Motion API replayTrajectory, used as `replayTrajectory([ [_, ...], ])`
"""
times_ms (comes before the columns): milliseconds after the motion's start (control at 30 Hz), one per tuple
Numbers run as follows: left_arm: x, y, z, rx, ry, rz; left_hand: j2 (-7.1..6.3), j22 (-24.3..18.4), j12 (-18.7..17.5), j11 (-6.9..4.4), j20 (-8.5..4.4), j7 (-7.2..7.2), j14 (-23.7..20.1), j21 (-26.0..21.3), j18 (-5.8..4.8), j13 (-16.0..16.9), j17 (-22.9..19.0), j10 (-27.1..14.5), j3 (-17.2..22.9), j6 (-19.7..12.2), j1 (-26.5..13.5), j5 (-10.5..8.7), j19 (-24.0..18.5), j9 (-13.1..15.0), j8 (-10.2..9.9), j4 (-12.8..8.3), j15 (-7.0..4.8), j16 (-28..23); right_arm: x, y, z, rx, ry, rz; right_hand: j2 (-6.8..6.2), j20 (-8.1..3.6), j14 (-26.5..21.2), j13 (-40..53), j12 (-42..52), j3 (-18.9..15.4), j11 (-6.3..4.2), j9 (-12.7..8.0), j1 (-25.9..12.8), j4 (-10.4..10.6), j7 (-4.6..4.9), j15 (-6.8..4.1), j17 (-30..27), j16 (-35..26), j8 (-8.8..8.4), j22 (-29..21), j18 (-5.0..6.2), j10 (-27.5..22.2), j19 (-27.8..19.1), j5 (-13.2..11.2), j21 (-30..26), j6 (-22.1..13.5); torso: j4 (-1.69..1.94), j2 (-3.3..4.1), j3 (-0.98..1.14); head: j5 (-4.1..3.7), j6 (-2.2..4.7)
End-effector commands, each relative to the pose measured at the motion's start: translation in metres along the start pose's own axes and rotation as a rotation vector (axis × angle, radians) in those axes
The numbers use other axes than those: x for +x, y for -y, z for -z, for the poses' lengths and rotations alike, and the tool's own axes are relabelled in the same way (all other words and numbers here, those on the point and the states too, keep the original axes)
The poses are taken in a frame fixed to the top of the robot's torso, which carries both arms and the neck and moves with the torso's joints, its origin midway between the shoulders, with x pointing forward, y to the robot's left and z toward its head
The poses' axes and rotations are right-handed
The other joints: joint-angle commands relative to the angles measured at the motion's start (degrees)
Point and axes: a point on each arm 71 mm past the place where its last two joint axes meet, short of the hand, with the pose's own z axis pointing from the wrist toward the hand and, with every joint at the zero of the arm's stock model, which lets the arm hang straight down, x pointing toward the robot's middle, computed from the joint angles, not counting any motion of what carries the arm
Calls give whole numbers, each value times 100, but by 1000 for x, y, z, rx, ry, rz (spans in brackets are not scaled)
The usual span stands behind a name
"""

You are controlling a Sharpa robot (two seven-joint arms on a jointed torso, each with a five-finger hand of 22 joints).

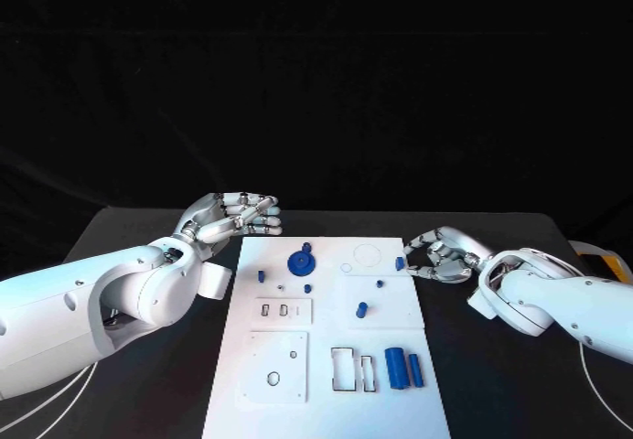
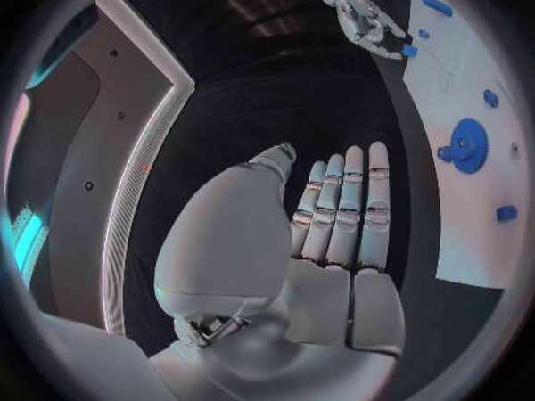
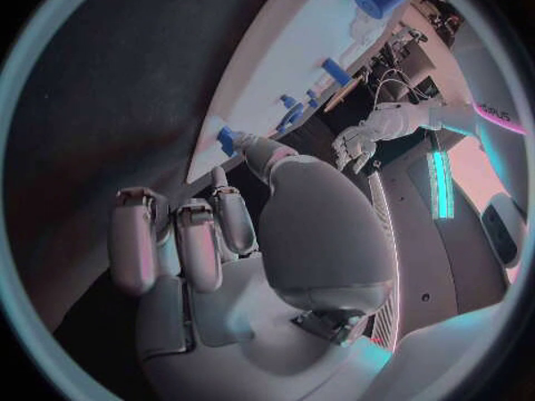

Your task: Assemble the parts on the task board

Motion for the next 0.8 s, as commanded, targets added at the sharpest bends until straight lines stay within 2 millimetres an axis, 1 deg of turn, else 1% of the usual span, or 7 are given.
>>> replayTrajectory([
  [33,2,1,0,9,-19,8,-8,-6,-18,18,18,54,-46,-32,115,7,10,18,42,-52,-48,-23,-39,7,-22,0,11,-19,3,-1,-1,-2,-3,18,-7,35,540,202,-13,4,33,-8,40,-37,-3,23,1258,6,-37,549,-19,22,-23,6,-30,-55,2,4,7,7,-8],
  [167,2,1,-1,9,-19,8,-17,-10,-20,10,20,43,-48,-32,116,10,23,33,51,-46,-44,-23,-40,10,-19,-6,8,-25,7,-2,-4,-4,-5,19,11,38,542,211,-5,10,35,-6,47,-40,-1,26,1264,8,-35,552,-19,30,-21,-2,-28,-50,0,-1,3,21,-24],
  [367,2,1,-1,8,-17,7,-17,-10,-20,10,20,43,-48,-32,116,10,23,33,51,-46,-44,-23,-40,10,-19,-6,8,-25,9,-2,-5,-3,4,20,78,49,545,241,22,25,38,9,38,-27,1,32,1276,11,-9,573,-24,59,-3,-21,-11,4,8,2,1,31,-14],
  [433,2,1,-1,8,-17,7,-17,-10,-20,10,20,43,-48,-32,116,10,23,33,51,-46,-44,-23,-40,10,-19,-6,8,-25,9,-2,-6,-3,7,20,88,50,545,255,34,27,38,12,37,-26,0,32,1278,11,-4,579,-25,71,1,-24,-6,16,2,-1,0,37,-16],
  [500,2,1,-1,7,-17,7,-17,-10,-20,10,20,43,-48,-32,116,10,23,33,51,-46,-44,-23,-40,10,-19,-6,8,-25,9,-2,-6,-2,10,20,108,52,547,265,43,32,36,17,33,-23,-2,32,1286,13,7,583,-26,82,5,-28,-3,40,0,-1,1,30,-25],
  [633,2,1,-1,6,-18,7,-17,-10,-20,10,20,43,-48,-32,116,10,23,33,51,-46,-44,-23,-40,10,-19,-6,8,-25,9,-2,-7,-3,19,20,160,52,547,288,65,54,27,34,29,-20,-12,26,1288,14,43,592,-27,105,13,-33,2,122,4,3,3,19,-7],
  [800,2,1,-1,6,-17,7,-17,-10,-20,10,20,43,-48,-32,116,10,23,33,51,-46,-44,-23,-40,10,-19,-6,8,-25,9,-2,-7,-4,23,19,225,40,550,335,106,96,-1,56,27,-24,-47,6,1298,17,101,604,-28,151,22,-83,7,273,-5,-2,5,64,0],
])
